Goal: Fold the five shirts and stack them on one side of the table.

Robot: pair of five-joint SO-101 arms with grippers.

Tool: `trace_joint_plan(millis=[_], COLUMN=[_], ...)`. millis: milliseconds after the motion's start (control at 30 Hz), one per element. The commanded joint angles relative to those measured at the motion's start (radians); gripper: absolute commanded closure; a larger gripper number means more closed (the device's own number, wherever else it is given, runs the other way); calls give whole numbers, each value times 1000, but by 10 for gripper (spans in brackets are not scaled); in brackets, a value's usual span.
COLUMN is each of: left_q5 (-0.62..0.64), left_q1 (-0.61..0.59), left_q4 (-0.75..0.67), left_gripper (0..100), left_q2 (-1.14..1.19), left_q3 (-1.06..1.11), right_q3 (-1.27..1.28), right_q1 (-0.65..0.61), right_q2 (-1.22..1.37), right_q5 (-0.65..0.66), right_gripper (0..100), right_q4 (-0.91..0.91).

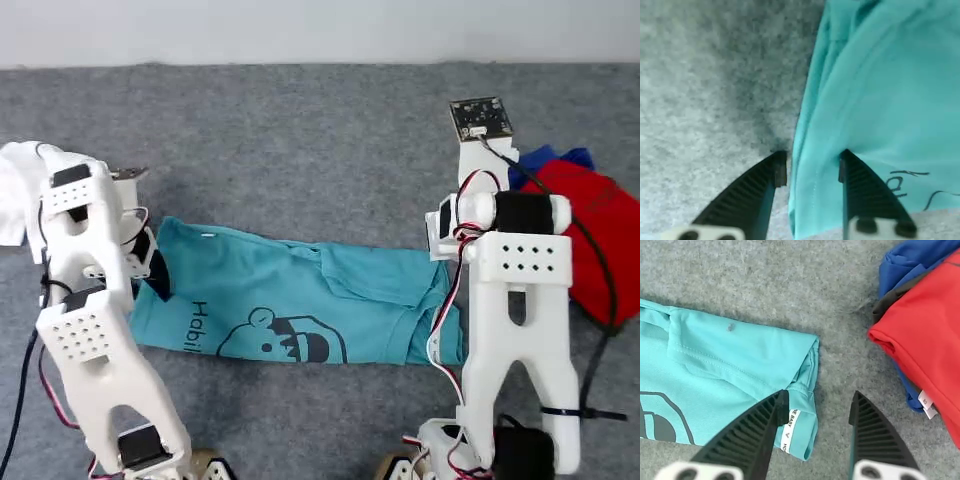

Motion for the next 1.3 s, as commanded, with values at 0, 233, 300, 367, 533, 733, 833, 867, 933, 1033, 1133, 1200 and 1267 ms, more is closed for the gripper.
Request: trace_joint_plan(millis=[0,233,300,367,533,733,833,867,933,1033,1133,1200,1267], left_q5=[-18,-14,-8,12,117,138,133,132,132,132,132,130,130], left_q1=[-9,72,124,173,273,376,425,443,486,571,681,766,853], left_q4=[-23,15,20,20,21,21,21,21,21,21,20,17,17], left_gripper=[830,983,989,988,988,988,988,988,988,988,988,988,988], left_q2=[61,106,106,106,60,-201,-364,-408,-483,-539,-545,-542,-542], left_q3=[-19,-79,-96,-101,-87,64,162,189,236,252,249,249,231], right_q3=[-3,-3,-3,-3,-3,-9,-5,-5,-5,-5,-8,-6,-6], right_q1=[10,10,10,10,22,165,232,248,268,274,275,277,295], right_q2=[-38,-38,-38,-38,-38,-38,-38,-38,-39,-39,-39,-39,-39], right_q5=[-2,-2,-2,-2,-2,-2,0,0,0,0,0,0,6], right_gripper=[801,801,801,801,801,801,801,801,801,801,801,801,801], right_q4=[4,4,4,4,16,12,16,16,16,21,44,53,53])
